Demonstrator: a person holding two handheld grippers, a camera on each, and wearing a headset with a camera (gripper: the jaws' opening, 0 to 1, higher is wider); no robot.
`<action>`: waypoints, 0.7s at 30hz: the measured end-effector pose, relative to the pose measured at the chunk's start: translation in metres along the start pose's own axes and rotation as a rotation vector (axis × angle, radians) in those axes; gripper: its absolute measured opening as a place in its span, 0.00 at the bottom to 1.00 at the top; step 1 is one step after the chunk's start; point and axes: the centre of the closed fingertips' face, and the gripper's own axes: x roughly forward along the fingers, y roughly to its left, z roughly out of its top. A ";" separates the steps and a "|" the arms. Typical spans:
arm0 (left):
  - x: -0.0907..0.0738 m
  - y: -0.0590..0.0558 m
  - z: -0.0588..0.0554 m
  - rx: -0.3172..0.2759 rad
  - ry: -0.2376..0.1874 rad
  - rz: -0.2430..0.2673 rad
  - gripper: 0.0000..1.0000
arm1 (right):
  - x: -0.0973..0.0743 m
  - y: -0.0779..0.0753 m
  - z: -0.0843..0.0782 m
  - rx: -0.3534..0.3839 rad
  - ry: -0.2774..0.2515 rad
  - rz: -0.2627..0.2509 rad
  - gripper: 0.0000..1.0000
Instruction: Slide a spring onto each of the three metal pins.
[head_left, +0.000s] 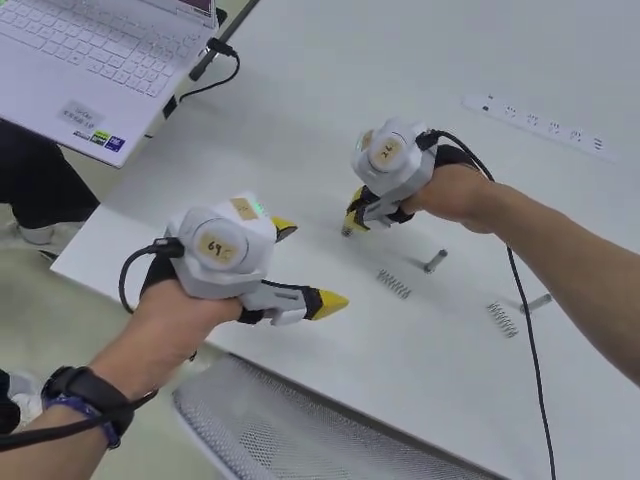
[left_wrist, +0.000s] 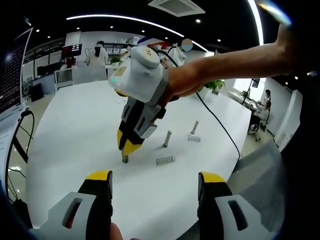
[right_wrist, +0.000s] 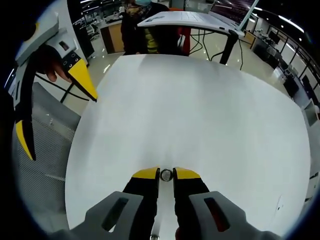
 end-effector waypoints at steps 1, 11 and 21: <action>0.000 0.000 0.000 -0.001 0.000 0.000 0.66 | 0.001 0.000 0.000 0.001 0.000 0.001 0.09; 0.000 0.000 -0.002 0.001 0.004 0.000 0.66 | 0.003 0.003 0.001 -0.006 0.001 0.010 0.15; 0.000 -0.003 0.000 0.011 0.005 -0.002 0.66 | -0.007 0.001 -0.004 -0.009 0.013 -0.022 0.32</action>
